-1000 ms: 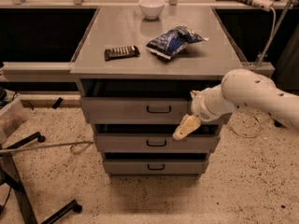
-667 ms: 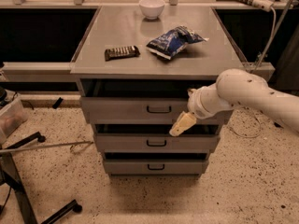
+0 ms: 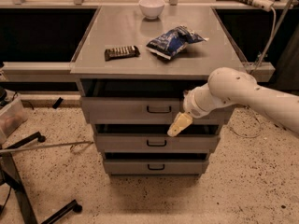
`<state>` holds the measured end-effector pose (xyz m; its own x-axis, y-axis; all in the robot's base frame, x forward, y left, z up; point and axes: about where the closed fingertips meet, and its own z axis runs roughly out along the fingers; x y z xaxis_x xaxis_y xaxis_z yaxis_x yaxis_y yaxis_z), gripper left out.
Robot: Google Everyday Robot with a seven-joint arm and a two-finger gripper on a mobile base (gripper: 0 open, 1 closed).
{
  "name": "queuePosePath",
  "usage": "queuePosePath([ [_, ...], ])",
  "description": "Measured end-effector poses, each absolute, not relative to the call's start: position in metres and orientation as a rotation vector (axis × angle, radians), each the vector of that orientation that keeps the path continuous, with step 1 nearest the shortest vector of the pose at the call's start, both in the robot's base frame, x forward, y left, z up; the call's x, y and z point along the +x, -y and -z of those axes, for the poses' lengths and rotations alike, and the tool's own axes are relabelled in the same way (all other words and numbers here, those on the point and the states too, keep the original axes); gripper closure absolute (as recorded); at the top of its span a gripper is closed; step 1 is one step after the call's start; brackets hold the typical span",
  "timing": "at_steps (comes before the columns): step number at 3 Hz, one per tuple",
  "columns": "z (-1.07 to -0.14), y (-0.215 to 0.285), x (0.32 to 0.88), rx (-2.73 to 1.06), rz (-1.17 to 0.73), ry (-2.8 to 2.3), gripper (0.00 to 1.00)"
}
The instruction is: Open top drawer
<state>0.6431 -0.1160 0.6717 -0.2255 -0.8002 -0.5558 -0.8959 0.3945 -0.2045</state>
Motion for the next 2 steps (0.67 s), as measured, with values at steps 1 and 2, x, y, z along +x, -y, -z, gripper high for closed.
queuePosePath([
  [1, -0.6619, 0.1233, 0.6227, -1.517, -0.262, -2.132, 0.0],
  [2, -0.6652, 0.1248, 0.6187, -1.526, -0.27, -2.14, 0.0],
])
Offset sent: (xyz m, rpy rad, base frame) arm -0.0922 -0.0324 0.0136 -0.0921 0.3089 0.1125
